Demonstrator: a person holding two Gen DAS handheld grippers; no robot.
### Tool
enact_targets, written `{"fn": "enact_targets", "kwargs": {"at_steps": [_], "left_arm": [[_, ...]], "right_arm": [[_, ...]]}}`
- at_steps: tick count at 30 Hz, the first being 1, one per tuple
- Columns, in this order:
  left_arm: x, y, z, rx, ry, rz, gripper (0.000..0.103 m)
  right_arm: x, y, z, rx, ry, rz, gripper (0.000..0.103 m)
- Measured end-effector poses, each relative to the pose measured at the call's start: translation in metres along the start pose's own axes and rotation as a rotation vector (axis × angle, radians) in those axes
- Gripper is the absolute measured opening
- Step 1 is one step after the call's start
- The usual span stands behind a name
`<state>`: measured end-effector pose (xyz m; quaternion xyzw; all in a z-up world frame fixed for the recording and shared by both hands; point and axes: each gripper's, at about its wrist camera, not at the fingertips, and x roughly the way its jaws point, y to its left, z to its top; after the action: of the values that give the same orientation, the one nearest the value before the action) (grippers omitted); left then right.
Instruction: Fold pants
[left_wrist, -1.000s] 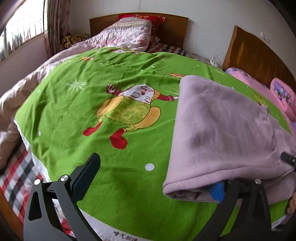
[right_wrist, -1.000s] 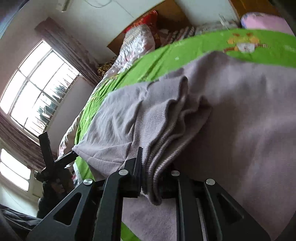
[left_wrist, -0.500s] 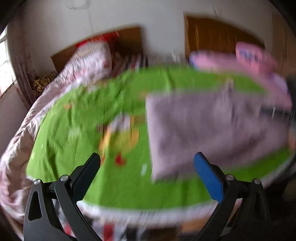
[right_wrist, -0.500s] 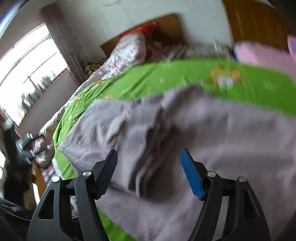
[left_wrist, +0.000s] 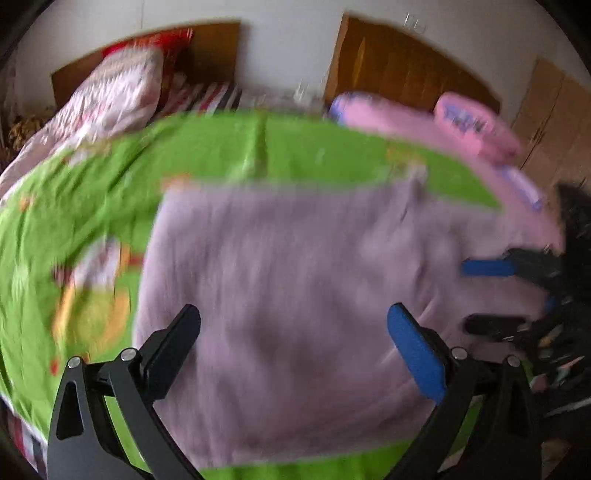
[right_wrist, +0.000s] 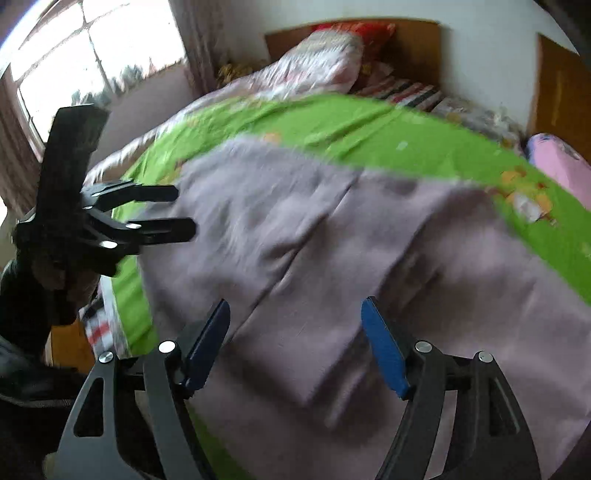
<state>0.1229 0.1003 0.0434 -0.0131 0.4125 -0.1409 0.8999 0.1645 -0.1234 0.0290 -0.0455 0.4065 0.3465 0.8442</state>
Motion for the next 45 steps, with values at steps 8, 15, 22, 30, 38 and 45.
{"fn": "enact_targets", "kwargs": {"at_steps": [8, 15, 22, 30, 38, 45], "left_arm": [[0.080, 0.030, 0.050, -0.149, 0.170, 0.077, 0.101], [0.044, -0.016, 0.054, -0.104, 0.040, 0.043, 0.101], [0.074, -0.108, 0.047, 0.040, 0.015, -0.105, 0.101], [0.116, -0.136, 0.022, 0.148, 0.082, -0.014, 0.101], [0.116, -0.138, 0.019, 0.160, 0.078, 0.004, 0.101], [0.116, -0.140, 0.018, 0.181, 0.085, 0.027, 0.101]], "right_arm": [[0.045, -0.009, 0.024, -0.092, 0.088, -0.023, 0.083], [-0.099, -0.077, -0.022, 0.208, -0.173, -0.178, 0.086], [-0.233, -0.156, -0.177, 0.852, -0.413, -0.330, 0.084], [-0.238, -0.157, -0.284, 1.182, -0.436, -0.275, 0.078], [-0.200, -0.178, -0.254, 1.179, -0.356, -0.258, 0.080], [-0.205, -0.187, -0.272, 1.239, -0.419, -0.209, 0.055]]}}
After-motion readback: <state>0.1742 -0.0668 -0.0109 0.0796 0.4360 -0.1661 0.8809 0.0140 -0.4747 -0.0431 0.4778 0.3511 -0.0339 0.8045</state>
